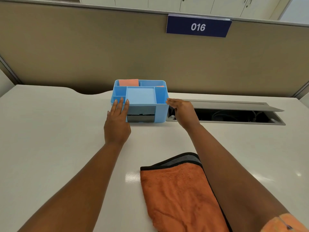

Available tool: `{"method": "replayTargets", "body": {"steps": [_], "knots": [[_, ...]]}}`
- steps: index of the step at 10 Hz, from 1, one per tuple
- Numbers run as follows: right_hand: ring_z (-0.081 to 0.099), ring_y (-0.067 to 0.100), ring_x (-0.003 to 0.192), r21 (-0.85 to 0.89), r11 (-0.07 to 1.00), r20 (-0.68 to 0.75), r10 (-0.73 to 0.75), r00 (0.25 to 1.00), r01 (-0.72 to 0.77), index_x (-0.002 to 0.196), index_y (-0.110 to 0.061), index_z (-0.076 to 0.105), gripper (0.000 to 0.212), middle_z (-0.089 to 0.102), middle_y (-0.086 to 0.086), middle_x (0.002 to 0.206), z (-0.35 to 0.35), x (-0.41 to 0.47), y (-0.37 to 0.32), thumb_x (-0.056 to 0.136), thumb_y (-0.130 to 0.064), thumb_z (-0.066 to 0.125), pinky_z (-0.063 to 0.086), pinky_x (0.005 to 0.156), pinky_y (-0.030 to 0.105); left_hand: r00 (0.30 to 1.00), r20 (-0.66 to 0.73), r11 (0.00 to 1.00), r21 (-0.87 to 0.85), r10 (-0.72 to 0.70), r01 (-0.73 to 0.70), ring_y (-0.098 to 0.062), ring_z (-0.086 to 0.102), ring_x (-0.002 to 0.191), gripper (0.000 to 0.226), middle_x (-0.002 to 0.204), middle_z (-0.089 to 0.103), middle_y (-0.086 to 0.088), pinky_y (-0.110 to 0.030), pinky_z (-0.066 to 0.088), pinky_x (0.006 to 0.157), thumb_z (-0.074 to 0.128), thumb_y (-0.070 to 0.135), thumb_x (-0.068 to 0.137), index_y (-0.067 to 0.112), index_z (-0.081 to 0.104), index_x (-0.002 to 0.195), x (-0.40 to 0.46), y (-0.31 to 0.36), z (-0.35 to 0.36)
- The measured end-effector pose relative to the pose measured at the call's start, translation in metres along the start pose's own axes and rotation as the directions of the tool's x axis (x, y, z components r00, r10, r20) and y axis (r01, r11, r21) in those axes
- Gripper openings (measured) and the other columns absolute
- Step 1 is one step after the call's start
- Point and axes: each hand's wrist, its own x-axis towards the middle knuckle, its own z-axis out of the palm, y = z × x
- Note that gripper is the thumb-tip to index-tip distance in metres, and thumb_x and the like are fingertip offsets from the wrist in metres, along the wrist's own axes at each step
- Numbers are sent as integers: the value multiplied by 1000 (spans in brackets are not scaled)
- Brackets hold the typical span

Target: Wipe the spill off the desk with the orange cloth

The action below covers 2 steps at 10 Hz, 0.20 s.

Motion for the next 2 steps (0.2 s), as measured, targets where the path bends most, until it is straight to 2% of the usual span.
{"method": "replayTargets", "body": {"steps": [2], "knots": [[34, 22, 136, 4, 1000, 25, -2, 1000, 2, 138, -8, 37, 60, 35, 9, 149, -5, -11, -6, 83, 14, 42, 25, 112, 29, 994, 83, 997, 8, -76, 76, -21, -1, 145, 75, 158, 4, -1, -51, 27, 114, 48, -3, 86, 21, 8, 145, 2, 6, -8]]}}
